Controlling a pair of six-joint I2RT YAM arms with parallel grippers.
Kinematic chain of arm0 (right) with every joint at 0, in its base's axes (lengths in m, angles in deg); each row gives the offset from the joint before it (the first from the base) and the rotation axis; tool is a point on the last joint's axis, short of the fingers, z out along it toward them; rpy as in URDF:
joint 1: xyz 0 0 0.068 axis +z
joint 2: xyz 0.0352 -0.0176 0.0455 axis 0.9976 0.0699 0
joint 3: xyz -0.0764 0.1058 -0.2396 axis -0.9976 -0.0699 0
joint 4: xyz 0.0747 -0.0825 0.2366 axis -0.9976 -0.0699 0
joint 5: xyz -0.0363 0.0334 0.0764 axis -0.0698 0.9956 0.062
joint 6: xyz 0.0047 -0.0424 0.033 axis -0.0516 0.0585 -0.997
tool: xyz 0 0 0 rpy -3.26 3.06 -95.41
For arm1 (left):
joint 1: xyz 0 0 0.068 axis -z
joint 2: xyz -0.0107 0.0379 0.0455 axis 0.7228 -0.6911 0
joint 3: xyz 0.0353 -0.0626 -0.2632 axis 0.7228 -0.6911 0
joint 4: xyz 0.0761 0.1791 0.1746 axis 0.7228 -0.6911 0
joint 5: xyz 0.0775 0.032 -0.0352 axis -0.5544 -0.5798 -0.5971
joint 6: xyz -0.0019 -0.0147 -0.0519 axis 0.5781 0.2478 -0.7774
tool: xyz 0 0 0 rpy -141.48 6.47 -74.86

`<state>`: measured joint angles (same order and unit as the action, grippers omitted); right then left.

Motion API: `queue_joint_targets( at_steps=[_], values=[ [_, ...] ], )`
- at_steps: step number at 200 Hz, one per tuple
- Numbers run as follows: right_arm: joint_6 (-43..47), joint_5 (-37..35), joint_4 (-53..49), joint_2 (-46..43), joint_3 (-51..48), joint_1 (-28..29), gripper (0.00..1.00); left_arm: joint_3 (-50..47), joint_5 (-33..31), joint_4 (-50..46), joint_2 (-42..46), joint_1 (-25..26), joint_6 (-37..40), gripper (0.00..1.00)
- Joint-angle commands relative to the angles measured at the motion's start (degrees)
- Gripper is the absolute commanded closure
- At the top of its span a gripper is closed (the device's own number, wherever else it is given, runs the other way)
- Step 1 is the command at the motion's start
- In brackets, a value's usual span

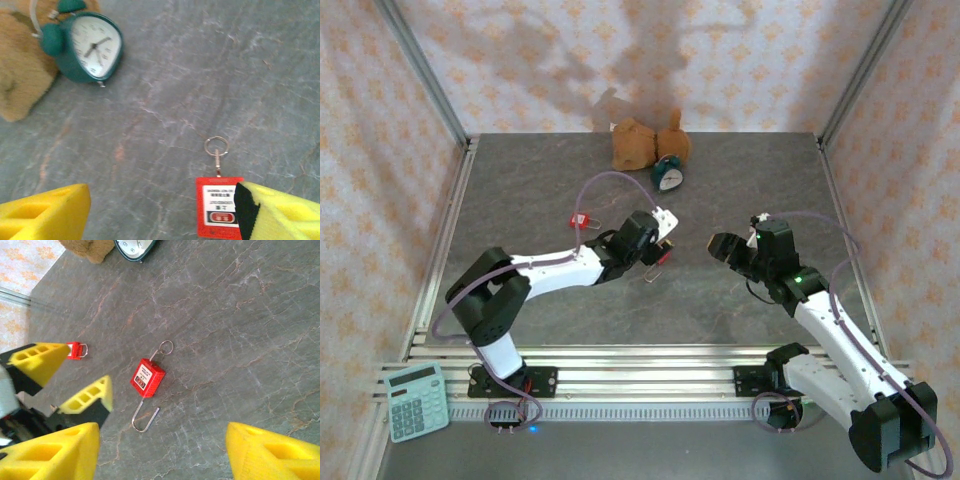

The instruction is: Unlock with the key

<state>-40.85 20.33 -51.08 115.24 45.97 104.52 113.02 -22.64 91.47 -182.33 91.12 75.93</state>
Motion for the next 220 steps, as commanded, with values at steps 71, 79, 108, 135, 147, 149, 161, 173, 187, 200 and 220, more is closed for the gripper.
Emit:
queue_joint_targets(
  at_steps=[71, 79, 108, 135, 147, 149, 161, 173, 187, 200, 220],
  values=[
    [-0.55, 1.58, 3.85, 3.05, 2.6, 1.32, 0.35, -10.25, -28.86, -7.04, 26.95, -2.31, -21.06, 0.18],
    [-0.4, 0.99, 4.15, 3.54, 2.72, 1.83, 0.36, -11.68, -30.48, -8.69, 29.43, -2.91, -23.57, 0.15],
    [0.42, -1.46, 4.88, 5.66, 3.61, 4.08, 0.37, -16.81, -30.5, -12.74, 37.14, -8.47, -31.23, 0.1],
    [0.69, -3.26, 5.34, 8.1, 4.68, 5.56, 0.37, -16.23, -16.24, -17.08, 37.24, -20.28, -38.91, 0.09],
    [0.22, -2.88, 5.64, 9.14, 5.14, 5.67, 0.38, -14.8, -8.34, -17.8, 34.2, -25.71, -41.52, 0.09],
    [0.1, -2.78, 5.75, 9.28, 5.21, 5.65, 0.38, -14.38, -7.5, -17.96, 33.4, -26.32, -41.84, 0.09],
    [-0.52, -2.07, 6.2, 10.28, 5.52, 5.75, 0.37, -11.4, -2.76, -18.86, 28.33, -29.61, -42.77, 0.08],
    [-0.56, -1.61, 6.34, 11.18, 5.84, 5.74, 0.37, -6.97, 1.24, -20.67, 22.61, -31.17, -43.04, 0.08],
    [-0.22, -1.3, 6.08, 12.17, 6.1, 5.74, 0.37, -0.88, 4.57, -23.21, 16.2, -31.32, -42.54, 0.08],
    [0.14, -1.38, 5.7, 12.71, 6.14, 5.78, 0.37, 2.7, 7.92, -22.52, 10.58, -31.52, -43.11, 0.07],
    [0.57, -0.93, 5.31, 12.92, 6.14, 5.81, 0.35, 7.52, 12.4, -20.79, 2.3, -31.83, -42.83, 0.07]
  ],
)
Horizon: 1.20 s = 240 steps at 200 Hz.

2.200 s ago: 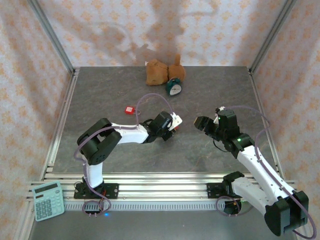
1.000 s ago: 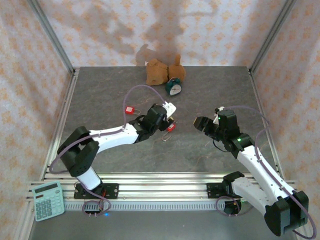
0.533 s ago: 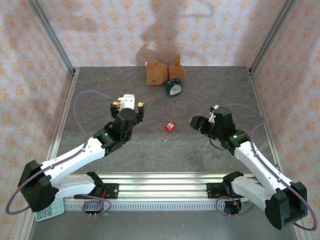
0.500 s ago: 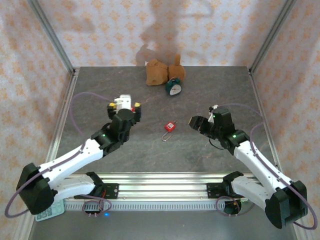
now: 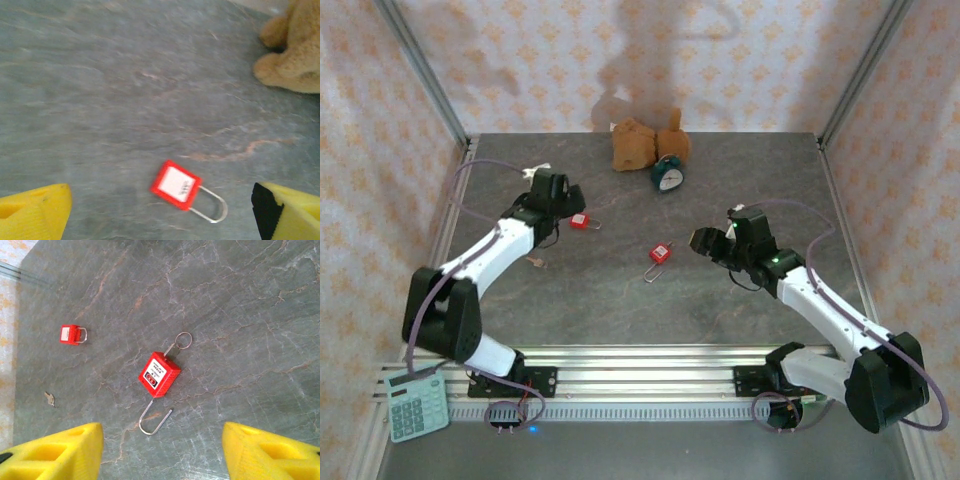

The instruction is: Unlock with the key

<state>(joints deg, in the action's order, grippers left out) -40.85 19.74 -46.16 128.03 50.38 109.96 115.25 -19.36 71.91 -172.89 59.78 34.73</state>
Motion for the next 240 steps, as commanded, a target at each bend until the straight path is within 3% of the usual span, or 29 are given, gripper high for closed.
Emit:
queue_joint_targets(
  at_steps=[1, 27, 81, 176, 240],
  values=[
    [0.58, -0.33, 0.38, 0.14, 1.72, 0.37, 0.35, 5.43, 9.34, -1.2, -7.5, -0.49, -1.62, 0.07],
    [1.32, -0.24, -0.87, -0.32, 1.72, 0.35, 0.34, 12.09, 12.37, -2.65, -15.95, -0.74, -0.9, 0.06],
    [2.19, -0.69, -1.83, -0.33, 1.53, 0.29, 0.33, 17.72, 13.41, -3.28, -24.84, -1.54, -2.16, 0.06],
    [2.63, 1.46, -2.42, 0.49, 2.66, 0.37, 0.33, 12.5, 13.33, -1.58, -24.57, -1.83, -4.4, 0.09],
    [2.05, 2.57, -2.36, 0.41, 2.96, 0.35, 0.34, 5.62, 18.92, 5.39, -20.47, -0.44, -9.69, 0.11]
  ],
)
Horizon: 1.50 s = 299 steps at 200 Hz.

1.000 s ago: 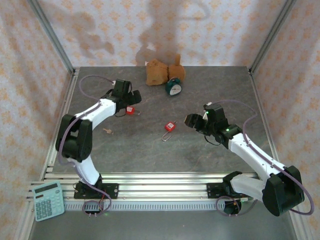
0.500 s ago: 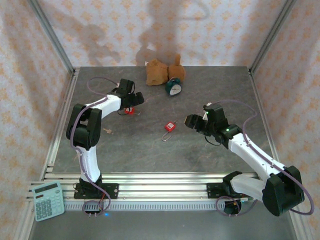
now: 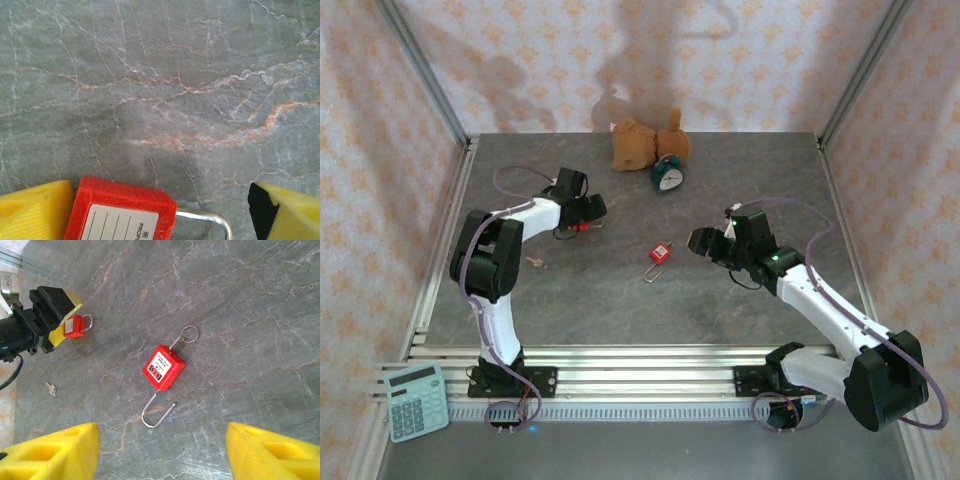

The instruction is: Unlock with the key

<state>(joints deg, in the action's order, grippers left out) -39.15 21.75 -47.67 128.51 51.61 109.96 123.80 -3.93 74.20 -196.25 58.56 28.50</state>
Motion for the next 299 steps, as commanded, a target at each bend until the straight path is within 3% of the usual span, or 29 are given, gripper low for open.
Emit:
queue_joint_targets(
  at_steps=[1, 36, 70, 113, 128, 143, 160, 182, 222, 274, 299],
  values=[
    [0.27, 0.52, -0.85, -0.07, 1.73, 0.36, 0.34, -2.96, 3.6, 3.24, 2.96, 0.8, -3.59, 0.11],
    [-0.15, 0.8, -0.59, -0.25, 1.53, 0.31, 0.34, -5.04, 6.91, 8.63, 3.45, 4.38, -8.29, 0.15],
    [-0.14, 0.57, -0.88, -0.86, 1.21, 0.34, 0.34, -6.28, 6.17, 10.22, 5.58, 9.25, -10.11, 0.15],
    [0.12, 0.24, -0.78, -0.79, 0.85, 0.3, 0.34, -7.93, 8.11, 11.6, 9.09, 11.69, -11.1, 0.16],
    [0.08, 0.4, -0.62, -0.82, 0.76, 0.36, 0.34, -6.47, 6.5, 7.86, 10.46, 12.04, -6.33, 0.16],
    [0.08, 0.43, -0.55, -0.77, 0.68, 0.29, 0.34, -0.76, -1.01, -2.88, 9.76, 12.73, 2.71, 0.16],
    [0.14, 0.56, -0.48, -0.77, 0.58, 0.36, 0.33, 7.57, -9.37, -14.55, 5.32, 13.52, 12.63, 0.16],
    [-0.13, 0.58, -0.33, -0.86, 0.41, 0.38, 0.33, 16.93, -14.43, -25.15, -2.4, 14.39, 20.73, 0.17],
    [-0.76, -1.77, -0.54, -1.25, -0.73, 0.37, 0.32, 24.81, -7.38, -31.35, -8.79, 14.93, 27.7, 0.16],
    [-0.52, -1.49, -0.49, -0.07, 0.24, 0.31, 0.32, 29.93, -8.77, -34.88, -14.13, 16.0, 32.39, 0.16],
    [-0.34, -1.62, -0.77, -0.15, 0.41, 0.3, 0.32, 29.31, -9.11, -34.51, -14.92, 16.14, 31.74, 0.23]
  ],
)
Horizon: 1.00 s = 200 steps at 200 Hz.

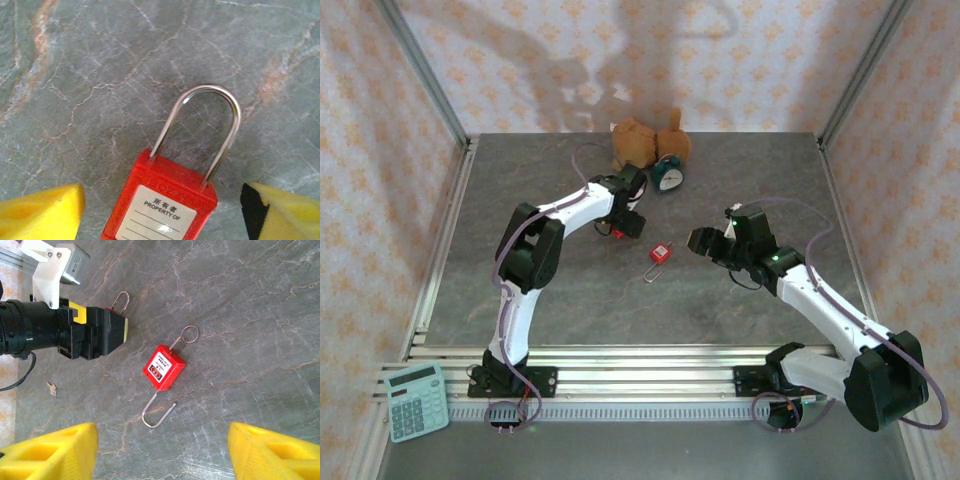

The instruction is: Unlock with the key

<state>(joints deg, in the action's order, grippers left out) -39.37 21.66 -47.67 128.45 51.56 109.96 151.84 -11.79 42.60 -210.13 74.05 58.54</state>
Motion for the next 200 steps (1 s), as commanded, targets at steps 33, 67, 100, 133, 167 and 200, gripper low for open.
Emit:
queue_joint_targets(
  at_steps=[33, 67, 100, 133, 167, 200],
  values=[
    [-0.5, -1.23, -0.55, -0.35, 0.13, 0.3, 0.32, -0.04, -3.85, -2.72, -1.38, 0.68, 0.41, 0.31],
    [-0.37, -1.21, -0.61, -0.71, 0.32, 0.3, 0.32, -2.24, -5.55, -1.58, -0.54, 0.42, -0.94, 0.4],
    [-0.73, -0.91, -0.28, -0.75, 0.18, 0.31, 0.32, -4.86, -6.17, -0.44, 1.54, 0.06, -2.56, 0.49],
    [-0.69, -0.82, -0.21, -0.71, 0.63, 0.35, 0.33, -8.1, -5.45, 1.16, 4.34, -0.03, -4.51, 0.55],
    [-0.76, -0.38, 0.25, -0.38, 0.84, 0.3, 0.33, -12.93, -5.15, 2.73, 8.08, -0.02, -7.04, 0.56],
    [-0.94, 0.07, 1.01, 0.04, 0.55, 0.29, 0.33, -19.65, -2.56, 4.89, 13.04, 0.25, -11.51, 0.54]
  ],
)
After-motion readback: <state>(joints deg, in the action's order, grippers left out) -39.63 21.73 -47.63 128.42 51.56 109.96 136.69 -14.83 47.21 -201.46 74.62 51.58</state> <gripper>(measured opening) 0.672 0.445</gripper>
